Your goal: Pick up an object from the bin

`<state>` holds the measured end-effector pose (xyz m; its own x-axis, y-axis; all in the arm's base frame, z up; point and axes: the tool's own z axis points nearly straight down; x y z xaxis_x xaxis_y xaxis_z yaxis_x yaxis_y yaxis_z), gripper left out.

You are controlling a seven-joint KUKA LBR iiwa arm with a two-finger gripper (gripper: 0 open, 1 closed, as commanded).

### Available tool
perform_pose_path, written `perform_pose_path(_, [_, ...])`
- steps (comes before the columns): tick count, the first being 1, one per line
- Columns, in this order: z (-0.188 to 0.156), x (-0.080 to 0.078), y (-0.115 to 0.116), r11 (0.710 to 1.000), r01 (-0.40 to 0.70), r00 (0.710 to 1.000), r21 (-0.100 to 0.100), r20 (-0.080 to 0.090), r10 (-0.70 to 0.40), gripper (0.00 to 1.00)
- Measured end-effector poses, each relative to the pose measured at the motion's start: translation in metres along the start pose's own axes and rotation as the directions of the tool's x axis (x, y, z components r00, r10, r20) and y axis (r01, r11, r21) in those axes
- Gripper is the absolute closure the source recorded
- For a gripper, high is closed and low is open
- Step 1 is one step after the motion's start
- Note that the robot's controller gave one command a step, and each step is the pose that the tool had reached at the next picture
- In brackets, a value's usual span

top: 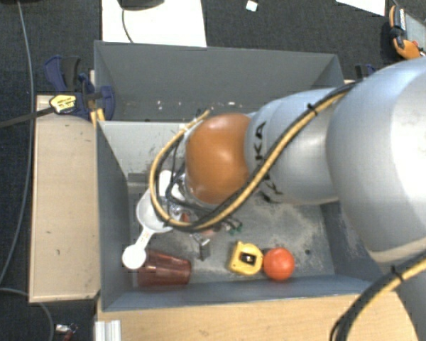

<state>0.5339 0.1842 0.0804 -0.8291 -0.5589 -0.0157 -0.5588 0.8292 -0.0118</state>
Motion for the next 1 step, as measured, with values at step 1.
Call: perform_pose_path(1, [-0.0139, 0.0253, -0.0206, 0.999, -0.049, 0.999, -0.002, 0.004, 0.049, 0.0])
